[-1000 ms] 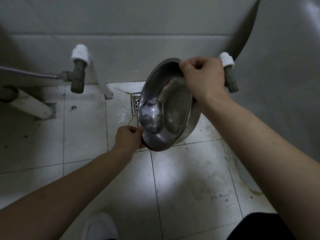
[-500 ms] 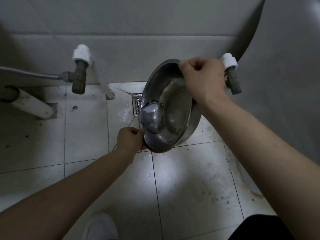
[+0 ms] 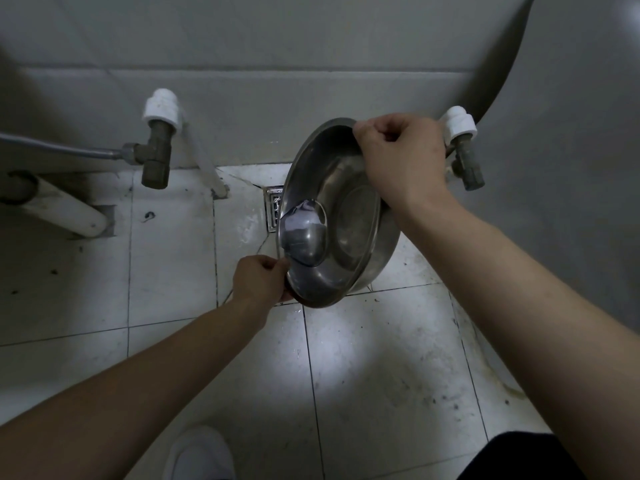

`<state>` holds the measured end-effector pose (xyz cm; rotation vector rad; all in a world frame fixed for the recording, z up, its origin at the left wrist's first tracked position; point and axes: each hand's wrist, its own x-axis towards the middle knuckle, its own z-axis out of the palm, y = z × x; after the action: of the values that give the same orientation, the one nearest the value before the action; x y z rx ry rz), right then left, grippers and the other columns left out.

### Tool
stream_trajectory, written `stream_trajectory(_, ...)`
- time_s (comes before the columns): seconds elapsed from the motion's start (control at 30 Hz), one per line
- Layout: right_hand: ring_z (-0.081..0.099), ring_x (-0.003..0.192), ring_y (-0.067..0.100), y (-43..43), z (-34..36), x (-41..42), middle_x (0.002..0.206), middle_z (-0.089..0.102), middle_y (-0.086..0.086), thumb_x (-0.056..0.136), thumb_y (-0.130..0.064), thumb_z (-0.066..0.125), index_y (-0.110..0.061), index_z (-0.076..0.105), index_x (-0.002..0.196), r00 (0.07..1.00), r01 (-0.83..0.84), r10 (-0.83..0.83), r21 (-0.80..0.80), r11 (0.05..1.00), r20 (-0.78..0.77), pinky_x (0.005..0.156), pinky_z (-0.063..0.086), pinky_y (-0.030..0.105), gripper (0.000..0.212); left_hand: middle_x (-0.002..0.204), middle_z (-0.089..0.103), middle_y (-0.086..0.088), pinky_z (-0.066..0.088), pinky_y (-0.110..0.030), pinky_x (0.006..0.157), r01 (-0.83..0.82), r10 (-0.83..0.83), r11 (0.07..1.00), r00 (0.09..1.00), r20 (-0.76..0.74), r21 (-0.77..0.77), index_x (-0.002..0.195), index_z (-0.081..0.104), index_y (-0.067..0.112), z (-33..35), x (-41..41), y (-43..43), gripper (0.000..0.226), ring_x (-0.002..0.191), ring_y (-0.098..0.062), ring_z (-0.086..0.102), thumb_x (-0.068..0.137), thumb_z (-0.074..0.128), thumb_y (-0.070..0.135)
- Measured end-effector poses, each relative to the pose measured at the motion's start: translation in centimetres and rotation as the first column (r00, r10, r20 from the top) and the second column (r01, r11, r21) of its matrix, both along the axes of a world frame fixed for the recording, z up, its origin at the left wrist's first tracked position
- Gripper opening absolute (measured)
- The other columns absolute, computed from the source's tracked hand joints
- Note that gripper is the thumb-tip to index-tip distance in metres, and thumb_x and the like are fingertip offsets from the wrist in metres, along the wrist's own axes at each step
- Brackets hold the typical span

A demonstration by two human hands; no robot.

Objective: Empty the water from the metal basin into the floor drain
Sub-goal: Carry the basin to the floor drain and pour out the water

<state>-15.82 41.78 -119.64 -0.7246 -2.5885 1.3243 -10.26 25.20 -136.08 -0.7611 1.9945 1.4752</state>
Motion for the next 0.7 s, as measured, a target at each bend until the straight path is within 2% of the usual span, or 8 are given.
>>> stream_trajectory(0.07, 0.052, 0.063, 0.025, 0.05, -0.04, 0.01, 0.072, 0.061, 0.020, 0.098, -0.027, 0.062, 0.012, 0.070, 0.092, 1.000, -0.007, 0.007, 0.003, 1.000, -0.006, 0.067, 0.053, 0.034, 0.040, 0.070, 0.068, -0.014, 0.063, -0.032, 0.057, 0.004, -0.004, 1.000, 1.000, -0.003, -0.001, 0.077, 0.066, 0.002, 0.06, 0.06, 0.02, 0.025, 0.057, -0.020, 0.070, 0.097, 0.065, 0.017)
stream_trajectory(0.17, 0.055, 0.066, 0.025, 0.10, 0.04, 0.07, 0.081, 0.067, 0.027, 0.098, -0.028, 0.062, 0.011, 0.070, 0.094, 1.000, -0.008, 0.008, 0.013, 1.000, -0.010, 0.079, 0.055, 0.044, 0.040, 0.072, 0.069, -0.013, 0.060, -0.027, 0.052, 0.007, -0.007, 1.000, 1.000, 0.001, 0.007, 0.079, 0.067, 0.001, 0.07, 0.11, 0.05, 0.024, 0.056, -0.018, 0.070, 0.097, 0.064, 0.017)
stream_trajectory(0.23, 0.062, 0.071, 0.031, 0.10, 0.11, 0.13, 0.088, 0.070, 0.028, 0.098, -0.028, 0.062, 0.010, 0.071, 0.094, 1.000, -0.011, 0.011, 0.021, 1.000, -0.012, 0.081, 0.056, 0.045, 0.039, 0.072, 0.070, -0.013, 0.061, -0.028, 0.053, 0.009, -0.009, 1.000, 1.000, 0.002, 0.004, 0.079, 0.068, 0.002, 0.02, 0.14, 0.03, 0.024, 0.057, -0.019, 0.071, 0.097, 0.065, 0.017)
stream_trajectory(0.3, 0.060, 0.068, 0.027, 0.17, 0.14, 0.15, 0.085, 0.069, 0.027, 0.098, -0.028, 0.062, 0.010, 0.071, 0.092, 1.000, -0.008, 0.009, 0.017, 1.000, -0.015, 0.081, 0.057, 0.045, 0.040, 0.072, 0.071, -0.014, 0.063, -0.033, 0.057, 0.004, -0.004, 1.000, 1.000, 0.002, -0.002, 0.078, 0.068, 0.003, -0.12, 0.17, 0.06, 0.024, 0.057, -0.020, 0.071, 0.096, 0.066, 0.017)
stream_trajectory(0.43, 0.047, 0.064, 0.018, 0.29, 0.10, 0.10, 0.068, 0.054, 0.021, 0.097, -0.028, 0.062, 0.012, 0.067, 0.085, 1.000, -0.002, 0.002, 0.013, 1.000, -0.015, 0.075, 0.056, 0.044, 0.042, 0.067, 0.070, -0.012, 0.064, -0.037, 0.059, -0.003, 0.003, 1.000, 1.000, -0.003, -0.021, 0.073, 0.068, 0.005, -0.44, 0.15, 0.22, 0.025, 0.052, -0.019, 0.071, 0.095, 0.068, 0.016)
stream_trajectory(0.53, 0.047, 0.064, 0.017, 0.38, 0.05, 0.03, 0.073, 0.061, 0.025, 0.097, -0.029, 0.061, 0.011, 0.070, 0.090, 1.000, 0.001, -0.001, 0.018, 1.000, -0.016, 0.074, 0.055, 0.043, 0.042, 0.067, 0.071, -0.011, 0.062, -0.032, 0.054, 0.000, 0.000, 1.000, 1.000, 0.000, -0.026, 0.074, 0.068, 0.006, -0.46, 0.13, 0.37, 0.023, 0.048, -0.016, 0.071, 0.095, 0.067, 0.015)
stream_trajectory(0.63, 0.044, 0.061, 0.016, 0.49, 0.08, -0.06, 0.066, 0.052, 0.019, 0.097, -0.029, 0.060, 0.011, 0.069, 0.087, 1.000, 0.010, -0.010, 0.023, 1.000, -0.020, 0.060, 0.047, 0.031, 0.042, 0.067, 0.071, -0.010, 0.061, -0.030, 0.053, 0.007, -0.007, 1.000, 1.000, 0.004, -0.016, 0.076, 0.068, 0.005, -0.30, 0.21, 0.51, 0.023, 0.048, -0.016, 0.071, 0.096, 0.067, 0.015)
stream_trajectory(0.7, 0.042, 0.059, 0.016, 0.51, 0.09, -0.08, 0.063, 0.047, 0.010, 0.097, -0.029, 0.060, 0.011, 0.067, 0.083, 1.000, 0.019, -0.019, 0.017, 1.000, -0.019, 0.058, 0.040, 0.027, 0.043, 0.070, 0.072, -0.011, 0.062, -0.030, 0.055, 0.017, -0.017, 1.000, 1.000, 0.003, -0.009, 0.078, 0.069, 0.005, -0.17, 0.25, 0.58, 0.021, 0.051, -0.017, 0.072, 0.096, 0.066, 0.016)
